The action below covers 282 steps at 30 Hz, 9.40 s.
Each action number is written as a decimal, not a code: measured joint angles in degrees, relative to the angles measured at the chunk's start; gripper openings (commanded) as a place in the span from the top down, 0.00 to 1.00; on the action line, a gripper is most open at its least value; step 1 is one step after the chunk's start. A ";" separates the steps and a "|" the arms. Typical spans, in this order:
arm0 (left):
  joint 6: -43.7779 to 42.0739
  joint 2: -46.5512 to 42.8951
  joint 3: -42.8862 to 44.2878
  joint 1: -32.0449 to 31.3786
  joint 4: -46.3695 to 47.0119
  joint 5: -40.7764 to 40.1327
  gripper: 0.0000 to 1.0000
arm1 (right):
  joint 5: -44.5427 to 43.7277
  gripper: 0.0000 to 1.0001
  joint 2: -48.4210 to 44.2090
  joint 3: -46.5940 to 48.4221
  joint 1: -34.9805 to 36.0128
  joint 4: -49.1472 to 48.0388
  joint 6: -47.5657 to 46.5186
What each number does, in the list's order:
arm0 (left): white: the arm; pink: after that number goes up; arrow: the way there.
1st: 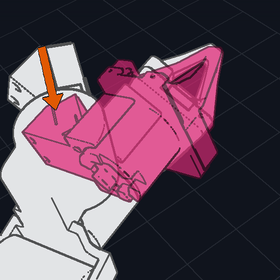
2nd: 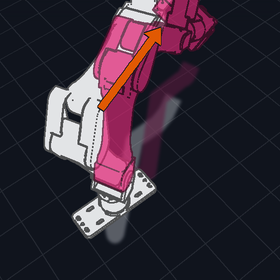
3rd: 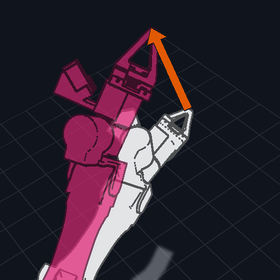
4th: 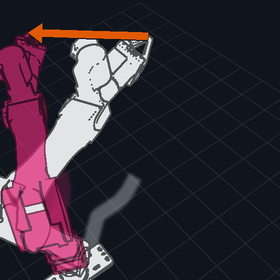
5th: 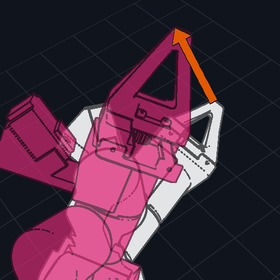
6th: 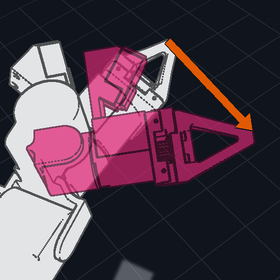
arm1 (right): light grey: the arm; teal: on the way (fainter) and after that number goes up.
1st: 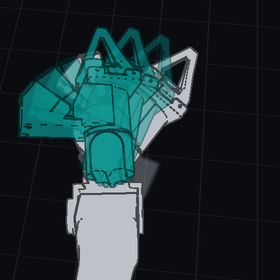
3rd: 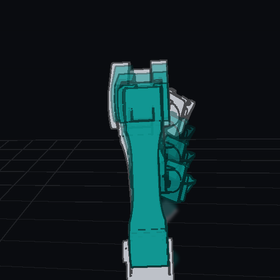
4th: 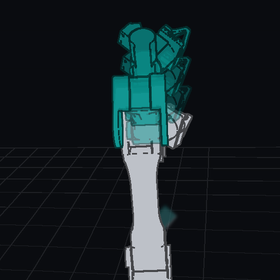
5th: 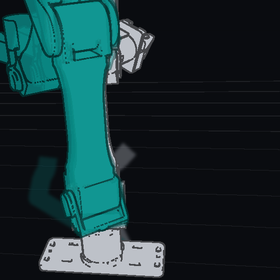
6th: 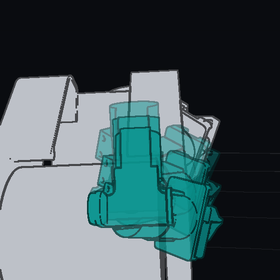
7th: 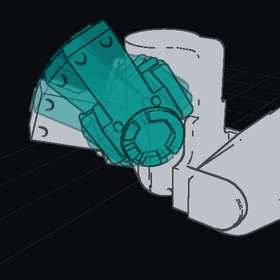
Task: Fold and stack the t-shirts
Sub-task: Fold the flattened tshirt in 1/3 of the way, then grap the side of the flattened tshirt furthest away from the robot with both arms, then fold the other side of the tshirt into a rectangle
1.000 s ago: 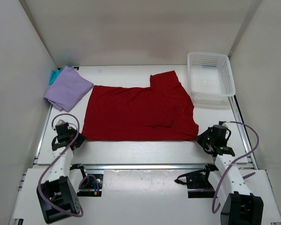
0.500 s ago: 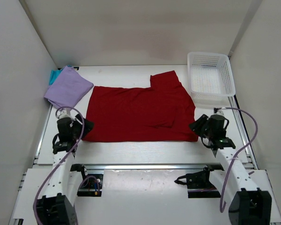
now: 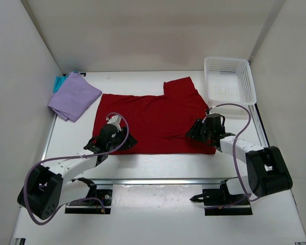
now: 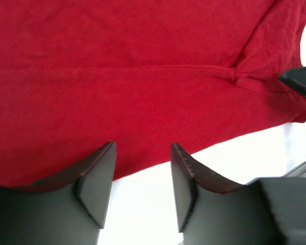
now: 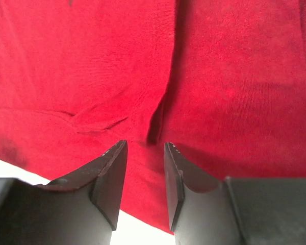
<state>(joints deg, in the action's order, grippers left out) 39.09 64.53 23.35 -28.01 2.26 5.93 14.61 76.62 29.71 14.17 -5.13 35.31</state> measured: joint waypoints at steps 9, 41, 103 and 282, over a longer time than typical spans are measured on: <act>0.87 2.12 -1.20 2.36 7.34 0.98 0.42 | 0.09 0.73 5.07 0.46 1.18 -2.29 -0.35; 2.93 -0.87 -3.54 -0.66 7.76 -1.97 0.48 | -7.34 0.96 8.52 16.15 13.86 3.19 -3.96; -14.97 56.00 64.87 31.08 -23.65 -9.94 0.48 | 5.66 0.81 14.03 17.86 10.93 0.74 -8.57; -2.60 -0.94 13.77 31.76 -10.40 1.16 0.82 | 8.72 0.94 -24.85 3.43 -12.68 37.24 -16.02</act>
<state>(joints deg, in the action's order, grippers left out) 36.49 63.59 37.12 3.75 -8.14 7.09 23.33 51.77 33.15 1.50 32.12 19.29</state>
